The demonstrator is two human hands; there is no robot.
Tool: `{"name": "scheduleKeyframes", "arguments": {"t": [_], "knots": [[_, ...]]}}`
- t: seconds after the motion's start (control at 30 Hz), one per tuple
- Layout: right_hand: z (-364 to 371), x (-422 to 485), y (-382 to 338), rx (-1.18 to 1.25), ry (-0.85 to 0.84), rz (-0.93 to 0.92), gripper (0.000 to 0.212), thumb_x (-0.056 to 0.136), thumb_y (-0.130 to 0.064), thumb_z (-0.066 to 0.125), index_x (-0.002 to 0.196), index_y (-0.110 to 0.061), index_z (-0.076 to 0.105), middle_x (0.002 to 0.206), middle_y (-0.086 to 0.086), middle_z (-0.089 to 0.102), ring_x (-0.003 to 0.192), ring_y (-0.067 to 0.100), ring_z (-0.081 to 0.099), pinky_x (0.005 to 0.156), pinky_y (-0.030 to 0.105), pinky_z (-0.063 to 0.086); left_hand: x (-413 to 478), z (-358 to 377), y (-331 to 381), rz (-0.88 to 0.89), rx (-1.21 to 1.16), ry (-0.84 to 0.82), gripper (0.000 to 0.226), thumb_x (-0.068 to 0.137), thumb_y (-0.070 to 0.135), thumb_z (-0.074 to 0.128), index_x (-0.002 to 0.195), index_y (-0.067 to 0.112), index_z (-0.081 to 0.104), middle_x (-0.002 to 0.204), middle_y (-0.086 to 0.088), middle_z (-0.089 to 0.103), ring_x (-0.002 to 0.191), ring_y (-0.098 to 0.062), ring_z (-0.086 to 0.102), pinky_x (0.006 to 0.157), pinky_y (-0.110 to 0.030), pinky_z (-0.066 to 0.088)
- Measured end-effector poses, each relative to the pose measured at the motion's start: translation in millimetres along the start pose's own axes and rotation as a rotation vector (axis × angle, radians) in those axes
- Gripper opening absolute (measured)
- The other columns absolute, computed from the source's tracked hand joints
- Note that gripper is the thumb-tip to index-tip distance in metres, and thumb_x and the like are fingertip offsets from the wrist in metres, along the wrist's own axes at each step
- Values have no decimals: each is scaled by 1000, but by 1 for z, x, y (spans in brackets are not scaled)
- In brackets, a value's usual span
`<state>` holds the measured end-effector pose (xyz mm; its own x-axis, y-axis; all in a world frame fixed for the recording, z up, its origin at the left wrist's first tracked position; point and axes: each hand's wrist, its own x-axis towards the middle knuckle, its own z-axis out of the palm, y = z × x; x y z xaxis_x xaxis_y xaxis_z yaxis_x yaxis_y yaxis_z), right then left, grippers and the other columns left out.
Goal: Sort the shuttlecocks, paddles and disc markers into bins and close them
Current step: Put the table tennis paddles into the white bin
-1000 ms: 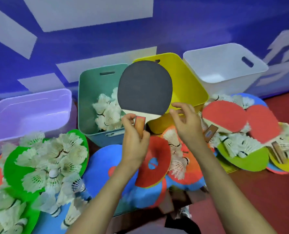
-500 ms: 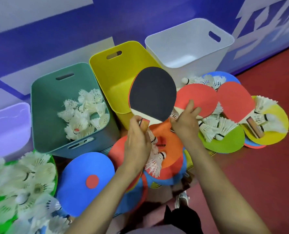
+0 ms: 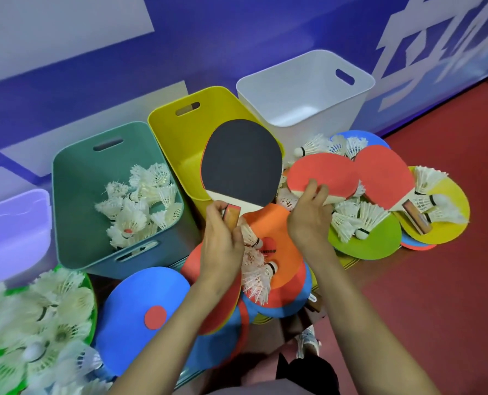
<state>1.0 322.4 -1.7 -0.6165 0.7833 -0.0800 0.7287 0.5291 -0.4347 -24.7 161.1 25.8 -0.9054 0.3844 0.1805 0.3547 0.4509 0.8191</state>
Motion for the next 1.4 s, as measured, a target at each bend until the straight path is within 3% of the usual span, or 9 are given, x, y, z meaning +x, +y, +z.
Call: {"name": "scheduleKeyframes", "arguments": {"t": [0.23,0.4,0.63,0.7,0.8,0.9,1.17,1.3,1.4], "knots": [[-11,-26,-2,74,136,-142,67,80,8,45,142,-6,23,145,18,19,110,42,41,92,43,36,2,-12,5,-8,-6,20,35,84,-3,50,112,10,35,109,-2,45,101,-23,49,84,-29,39],[-23,-29,0,113,200,-179,55,82,4,49,134,-2,34,140,19,27,107,43,44,85,47,42,7,-20,4,-38,-27,31,34,83,-6,47,107,14,33,108,-5,46,96,-21,48,76,-22,34],[-41,-15,14,228,280,-287,54,75,2,56,127,1,42,130,19,38,107,38,51,79,43,48,29,1,22,-67,-80,21,38,82,-12,50,103,13,30,94,1,44,82,7,46,69,-4,33],[-47,-2,24,251,265,-293,52,75,1,58,126,1,44,129,18,39,106,39,52,76,41,48,40,16,30,-108,-90,44,38,82,-12,51,103,12,31,90,9,42,82,15,45,69,-10,35],[-63,27,43,282,209,-384,53,72,1,59,123,2,46,127,19,41,102,37,52,73,39,48,54,42,47,-187,-86,92,39,83,-9,53,104,14,31,91,13,41,85,-3,44,78,-27,37],[-84,59,60,348,153,-466,53,71,3,57,123,1,47,127,15,39,104,20,46,79,32,45,68,66,65,-251,-84,137,39,83,-6,54,105,17,32,92,16,41,89,-20,49,83,-39,41],[-107,159,57,541,49,-553,56,75,4,62,128,-1,46,130,14,38,111,10,37,89,7,26,123,96,91,-281,-60,239,40,82,-6,54,107,16,32,90,14,41,78,-14,47,67,-32,39],[-121,220,42,449,-43,-593,57,77,0,60,131,-6,44,133,12,34,99,17,49,89,21,39,168,96,94,-317,25,226,39,85,2,60,109,15,32,83,11,46,81,-22,52,70,-36,42],[-129,290,22,239,-185,-680,54,78,-6,62,130,-8,46,133,12,37,112,27,50,98,36,39,213,91,94,-344,173,170,40,87,8,59,118,12,34,97,-3,55,89,-29,56,67,-32,39]]}}
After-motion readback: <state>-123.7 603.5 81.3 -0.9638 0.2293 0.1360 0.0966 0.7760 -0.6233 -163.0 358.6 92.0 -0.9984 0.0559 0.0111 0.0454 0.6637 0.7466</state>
